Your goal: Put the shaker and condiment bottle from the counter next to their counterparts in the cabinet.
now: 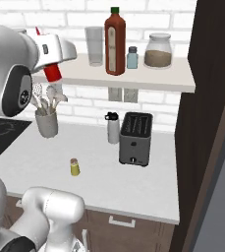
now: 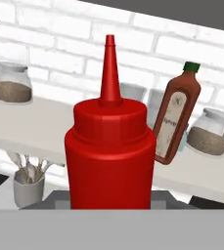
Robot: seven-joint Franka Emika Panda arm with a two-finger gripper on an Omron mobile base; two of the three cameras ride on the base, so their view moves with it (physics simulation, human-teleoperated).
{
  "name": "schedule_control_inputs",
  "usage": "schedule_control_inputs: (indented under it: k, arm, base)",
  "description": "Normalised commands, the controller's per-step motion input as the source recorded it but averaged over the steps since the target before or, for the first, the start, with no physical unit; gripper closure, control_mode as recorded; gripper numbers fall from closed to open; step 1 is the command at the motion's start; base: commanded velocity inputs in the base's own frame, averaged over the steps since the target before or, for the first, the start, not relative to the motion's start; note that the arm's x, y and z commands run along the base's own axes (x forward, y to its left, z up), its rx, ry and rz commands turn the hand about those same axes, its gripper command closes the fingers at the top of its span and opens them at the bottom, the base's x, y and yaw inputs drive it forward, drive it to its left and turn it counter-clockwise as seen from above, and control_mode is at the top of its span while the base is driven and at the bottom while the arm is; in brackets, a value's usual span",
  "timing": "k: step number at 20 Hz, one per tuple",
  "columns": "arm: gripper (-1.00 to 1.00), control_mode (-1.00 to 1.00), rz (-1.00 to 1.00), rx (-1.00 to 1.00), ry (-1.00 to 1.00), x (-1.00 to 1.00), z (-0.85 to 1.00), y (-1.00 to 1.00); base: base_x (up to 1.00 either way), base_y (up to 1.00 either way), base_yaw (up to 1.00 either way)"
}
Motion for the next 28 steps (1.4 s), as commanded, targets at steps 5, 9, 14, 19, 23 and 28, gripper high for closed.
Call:
schedule_control_inputs:
  k: [5, 9, 14, 19, 23, 28]
  arm:
    - [1.00, -1.00, -0.06, 0.00, -0.05, 0.00, -0.04, 0.00]
    - [1.00, -1.00, -0.28, 0.00, -0.16, 0.00, -0.12, 0.00]
    - [1.00, -1.00, -0.28, 0.03, -0.08, 0.00, -0.16, 0.00]
    - [1.00, -1.00, -0.20, 0.09, 0.01, 0.25, -0.04, 0.00]
    - [1.00, -1.00, -0.17, 0.11, 0.05, 0.33, 0.00, 0.00]
    - [1.00, -1.00, -0.06, 0.08, 0.01, 0.27, -0.01, 0.00]
  base:
    - [0.00, 0.00, 0.00]
    - [0.00, 0.00, 0.00]
    - [0.00, 0.00, 0.00]
    - [0.00, 0.00, 0.00]
    - [0.00, 0.00, 0.00]
    - [0.00, 0.00, 0.00]
